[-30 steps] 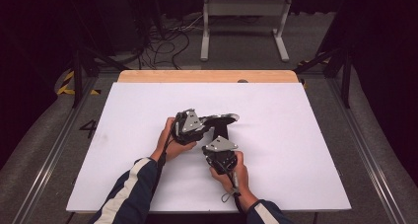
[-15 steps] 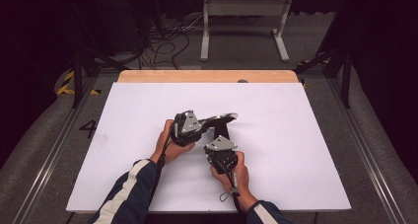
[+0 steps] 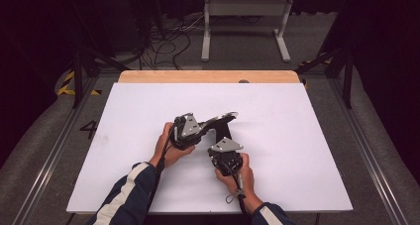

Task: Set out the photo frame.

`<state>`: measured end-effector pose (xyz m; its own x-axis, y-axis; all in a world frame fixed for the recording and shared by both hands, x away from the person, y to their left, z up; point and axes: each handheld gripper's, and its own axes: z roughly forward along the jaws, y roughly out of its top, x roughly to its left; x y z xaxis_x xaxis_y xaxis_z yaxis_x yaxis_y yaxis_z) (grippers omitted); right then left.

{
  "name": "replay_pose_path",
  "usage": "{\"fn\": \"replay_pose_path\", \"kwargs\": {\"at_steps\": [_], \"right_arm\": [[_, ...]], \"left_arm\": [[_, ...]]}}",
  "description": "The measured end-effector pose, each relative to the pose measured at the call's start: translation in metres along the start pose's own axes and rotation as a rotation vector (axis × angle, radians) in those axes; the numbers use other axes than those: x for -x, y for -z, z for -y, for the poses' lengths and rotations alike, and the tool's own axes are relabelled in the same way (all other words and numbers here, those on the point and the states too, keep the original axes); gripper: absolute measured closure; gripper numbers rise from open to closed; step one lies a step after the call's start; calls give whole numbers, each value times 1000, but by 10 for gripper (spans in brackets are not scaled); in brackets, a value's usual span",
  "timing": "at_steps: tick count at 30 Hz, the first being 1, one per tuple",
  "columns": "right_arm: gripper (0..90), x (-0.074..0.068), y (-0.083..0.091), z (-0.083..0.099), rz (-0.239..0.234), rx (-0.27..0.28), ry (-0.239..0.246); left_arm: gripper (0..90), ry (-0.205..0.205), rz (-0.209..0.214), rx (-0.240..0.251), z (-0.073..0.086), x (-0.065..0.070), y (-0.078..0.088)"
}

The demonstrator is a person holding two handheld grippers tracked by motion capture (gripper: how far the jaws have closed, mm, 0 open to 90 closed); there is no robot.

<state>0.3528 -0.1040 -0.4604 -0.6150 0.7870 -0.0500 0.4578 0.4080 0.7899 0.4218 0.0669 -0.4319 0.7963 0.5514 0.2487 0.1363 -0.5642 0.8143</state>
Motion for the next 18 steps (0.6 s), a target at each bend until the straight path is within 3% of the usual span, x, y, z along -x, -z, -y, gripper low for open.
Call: {"fn": "replay_pose_path", "kwargs": {"at_steps": [6, 11, 15, 18], "right_arm": [[900, -1, -1, 0, -28, -5, 25], [900, -1, -1, -3, -32, 14, 22], [900, 2, -1, -3, -23, 23, 6], [900, 5, -1, -3, -15, 20, -8]], "left_arm": [[629, 5, 4, 3, 1, -1, -6], [624, 4, -23, -16, 1, 1, -15], [715, 0, 11, -22, 2, 1, -19], [752, -13, 7, -30, 2, 2, -18]]}}
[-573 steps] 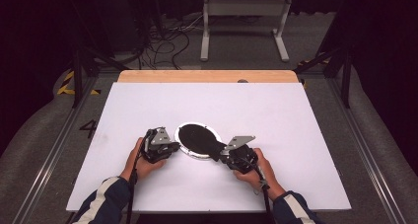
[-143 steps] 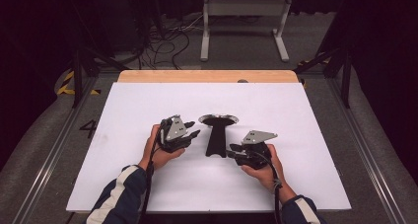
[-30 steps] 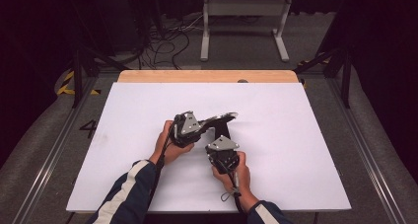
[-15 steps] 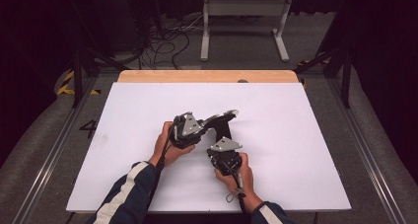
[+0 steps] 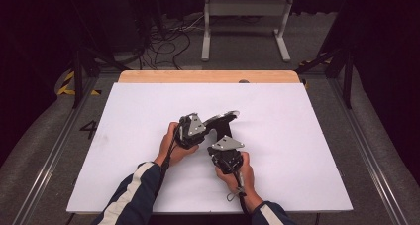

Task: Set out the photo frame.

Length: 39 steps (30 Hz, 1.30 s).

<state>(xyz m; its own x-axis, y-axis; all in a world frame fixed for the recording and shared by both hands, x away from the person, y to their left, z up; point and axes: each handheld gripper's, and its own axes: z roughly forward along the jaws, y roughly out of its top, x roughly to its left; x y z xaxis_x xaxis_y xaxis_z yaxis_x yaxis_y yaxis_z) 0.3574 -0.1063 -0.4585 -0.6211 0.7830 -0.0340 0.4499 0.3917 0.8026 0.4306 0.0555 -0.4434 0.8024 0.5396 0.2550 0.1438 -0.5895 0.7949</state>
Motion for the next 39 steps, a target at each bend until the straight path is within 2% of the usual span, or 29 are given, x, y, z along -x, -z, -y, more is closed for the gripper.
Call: {"fn": "replay_pose_path", "kwargs": {"at_steps": [7, 12, 14, 24, 29, 34, 39], "right_arm": [[900, -2, 2, 2, 28, -4, 9], [900, 3, 4, 3, 28, -10, 0], [900, 5, 5, 4, 23, -10, 1], [900, 7, 6, 7, 22, -19, 5], [900, 8, 8, 8, 8, -31, -6], [900, 8, 9, 9, 22, -23, -4], [900, 9, 10, 9, 23, -11, -6]], "left_arm": [[774, -24, -2, -23, 0, 1, 5], [790, -8, 8, -17, 3, 2, 11], [795, -30, -6, -26, 3, 5, 13], [796, -74, -19, -61, 3, 13, 21], [794, -62, -20, -57, 5, 15, 23], [787, -24, -5, -16, 7, 11, 21], [776, -21, 3, -5, 8, 10, 18]]}}
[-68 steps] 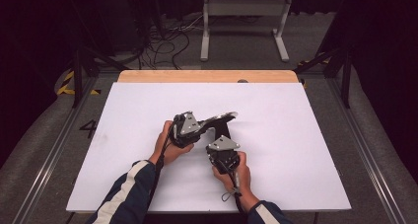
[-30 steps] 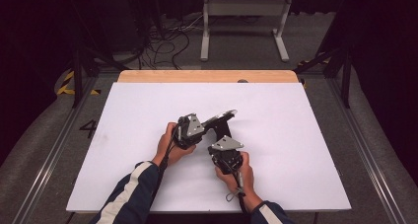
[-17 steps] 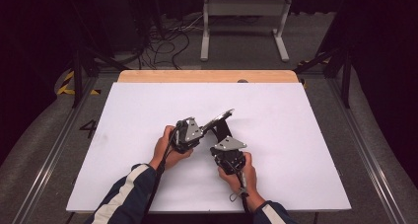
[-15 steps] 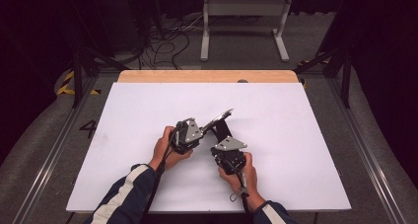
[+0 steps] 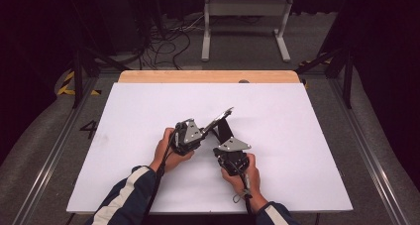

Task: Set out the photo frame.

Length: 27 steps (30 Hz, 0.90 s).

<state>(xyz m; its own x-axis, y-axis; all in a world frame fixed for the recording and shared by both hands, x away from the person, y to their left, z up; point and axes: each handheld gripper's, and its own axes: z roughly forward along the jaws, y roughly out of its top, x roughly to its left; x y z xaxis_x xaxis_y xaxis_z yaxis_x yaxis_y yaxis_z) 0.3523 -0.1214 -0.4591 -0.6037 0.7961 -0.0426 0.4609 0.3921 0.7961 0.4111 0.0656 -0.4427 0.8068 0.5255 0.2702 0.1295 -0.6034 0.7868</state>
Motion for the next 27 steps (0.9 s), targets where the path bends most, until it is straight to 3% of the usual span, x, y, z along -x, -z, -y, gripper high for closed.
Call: {"fn": "replay_pose_path", "kwargs": {"at_steps": [9, 15, 19, 27], "right_arm": [[900, -1, 0, 0, 12, 7, 2], [900, 0, 1, 0, 9, 10, 3], [900, 3, 3, 1, 15, 4, -4], [900, 9, 7, 3, 18, -3, -12]], "left_arm": [[756, 41, 16, -29, 7, -4, -13], [796, -27, -15, -60, 4, 1, -9], [793, -25, -12, -61, 5, 5, -7], [790, -68, -26, -76, 4, 15, 0]]}}
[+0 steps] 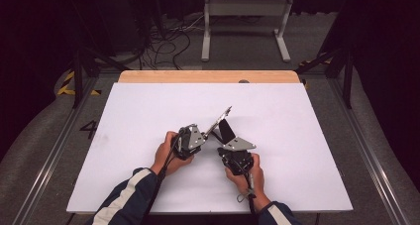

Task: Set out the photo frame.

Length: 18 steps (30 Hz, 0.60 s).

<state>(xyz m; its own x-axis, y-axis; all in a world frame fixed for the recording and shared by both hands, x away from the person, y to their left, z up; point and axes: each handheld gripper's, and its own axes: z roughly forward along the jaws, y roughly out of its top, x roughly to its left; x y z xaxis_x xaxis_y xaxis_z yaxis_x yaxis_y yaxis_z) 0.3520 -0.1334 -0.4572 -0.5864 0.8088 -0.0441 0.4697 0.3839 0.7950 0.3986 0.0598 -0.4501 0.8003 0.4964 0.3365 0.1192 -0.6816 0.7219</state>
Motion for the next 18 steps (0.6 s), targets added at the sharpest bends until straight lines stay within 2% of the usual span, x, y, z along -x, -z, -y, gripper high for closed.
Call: {"fn": "replay_pose_path", "kwargs": {"at_steps": [8, 12, 18], "right_arm": [[900, 3, 2, 1, -10, -6, 9], [900, 9, 5, 1, -26, -10, -4], [900, 19, 5, 2, -44, -10, -27]], "left_arm": [[778, -10, -10, -12, 0, 8, 7], [761, -3, 10, -3, 0, 11, 9], [740, 32, 50, 26, 2, 10, 8]]}}
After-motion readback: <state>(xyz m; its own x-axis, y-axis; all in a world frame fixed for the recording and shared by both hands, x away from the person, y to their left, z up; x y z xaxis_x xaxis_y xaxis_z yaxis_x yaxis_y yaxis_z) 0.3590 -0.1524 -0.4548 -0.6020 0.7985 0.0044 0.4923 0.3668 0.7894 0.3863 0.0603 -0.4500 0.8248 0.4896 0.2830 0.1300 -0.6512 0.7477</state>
